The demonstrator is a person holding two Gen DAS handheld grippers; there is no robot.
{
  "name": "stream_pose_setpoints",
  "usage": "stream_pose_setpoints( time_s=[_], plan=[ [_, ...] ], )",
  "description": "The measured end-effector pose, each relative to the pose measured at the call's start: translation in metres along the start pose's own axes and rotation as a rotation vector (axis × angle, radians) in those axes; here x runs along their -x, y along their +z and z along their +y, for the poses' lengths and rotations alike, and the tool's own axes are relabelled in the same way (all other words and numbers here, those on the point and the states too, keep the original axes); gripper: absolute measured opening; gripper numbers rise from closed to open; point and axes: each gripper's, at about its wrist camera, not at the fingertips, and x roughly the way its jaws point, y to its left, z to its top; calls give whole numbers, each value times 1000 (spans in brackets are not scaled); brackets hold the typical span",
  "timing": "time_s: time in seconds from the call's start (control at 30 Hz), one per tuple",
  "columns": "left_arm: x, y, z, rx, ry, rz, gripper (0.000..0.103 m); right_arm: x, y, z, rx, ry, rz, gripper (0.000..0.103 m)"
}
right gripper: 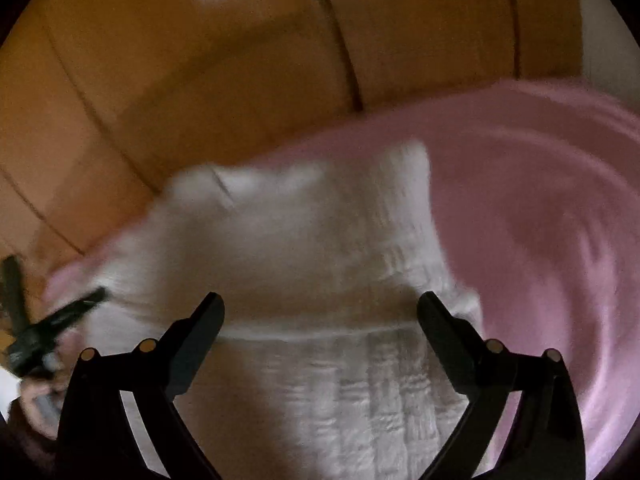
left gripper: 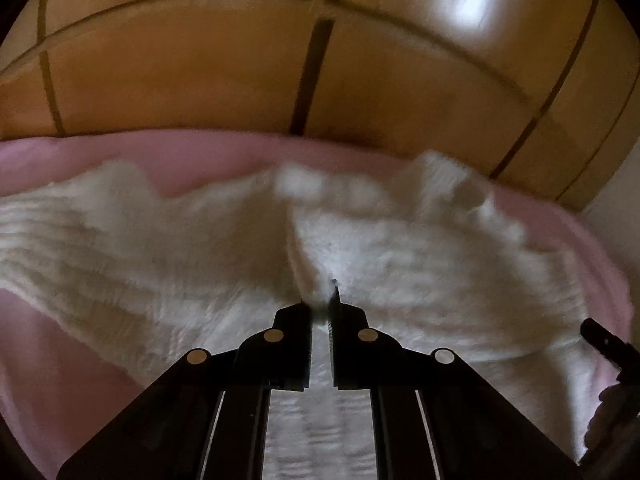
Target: Fold small clothes
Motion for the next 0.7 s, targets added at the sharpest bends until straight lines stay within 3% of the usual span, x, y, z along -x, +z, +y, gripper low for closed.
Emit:
stream_pose_setpoints(
  time_s=[0.03, 0.1, 0.13, 0.17, 0.23, 0.4, 0.57, 0.7],
  plan=[
    [-3, -4, 2, -8, 4, 3, 7, -12, -8, 0, 14, -25, 22, 97],
    [1, -11, 5, -9, -5, -21, 13, -13, -16, 8, 70, -65, -26, 99],
    [6, -14, 8, 4, -12, -21, 29, -13, -19, 11, 84, -80, -31, 101],
    [10, -17, 12, 21, -22, -20, 55, -13, -21, 14, 92, -94, -31, 101],
    [22, -23, 22, 65, -55, -38, 76, -8, -22, 18, 91, -121, -34, 101],
    [61, -43, 61, 171, -100, -98, 76, 18, -40, 34, 124, -106, -80, 101],
    [96, -69, 145, 420, -160, -108, 76, 24, -82, 71, 260, -87, -75, 101],
    [112, -83, 210, 572, -110, -103, 57, 13, -104, 91, 340, -161, -83, 101]
  ],
)
